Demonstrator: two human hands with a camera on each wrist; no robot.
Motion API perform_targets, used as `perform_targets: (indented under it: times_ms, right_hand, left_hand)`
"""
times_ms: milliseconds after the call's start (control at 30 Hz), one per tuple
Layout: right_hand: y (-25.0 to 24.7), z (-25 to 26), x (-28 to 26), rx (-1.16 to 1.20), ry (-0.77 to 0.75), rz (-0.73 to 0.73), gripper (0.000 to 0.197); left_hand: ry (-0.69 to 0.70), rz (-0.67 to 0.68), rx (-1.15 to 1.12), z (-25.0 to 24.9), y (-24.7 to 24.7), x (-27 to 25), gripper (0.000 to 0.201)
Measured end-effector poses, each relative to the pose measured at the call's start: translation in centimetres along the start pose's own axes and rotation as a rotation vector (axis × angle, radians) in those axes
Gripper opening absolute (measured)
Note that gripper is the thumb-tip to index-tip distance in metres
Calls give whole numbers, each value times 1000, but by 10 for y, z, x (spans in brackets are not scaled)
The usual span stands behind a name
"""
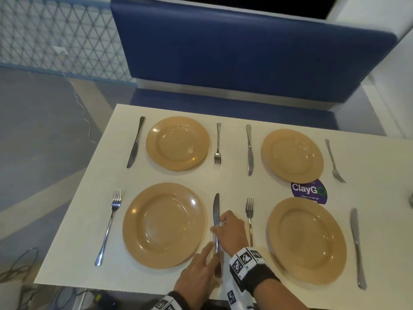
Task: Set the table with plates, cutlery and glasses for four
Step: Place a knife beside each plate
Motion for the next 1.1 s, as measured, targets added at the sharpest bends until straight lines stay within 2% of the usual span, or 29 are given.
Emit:
perform_targets:
  times_ms: [567, 1100]
  right_hand:
    - [-2, -2, -1, 8, 36, -27, 28]
    - [-4, -2, -4, 2, 61, -3, 38]
  left_hand:
    - [34, 18, 23, 14, 12, 7, 69]
    - [62, 24, 25, 2, 2, 3, 69]
Point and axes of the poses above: each hand's wrist, its own x-axis towards the middle knuckle, its own y-axis out of the palm, z = x × y, the point moved 9 cm from there along x, towards the middle knuckle, and after that the axes turned 3 degrees about -x, right-handed, at the moved point
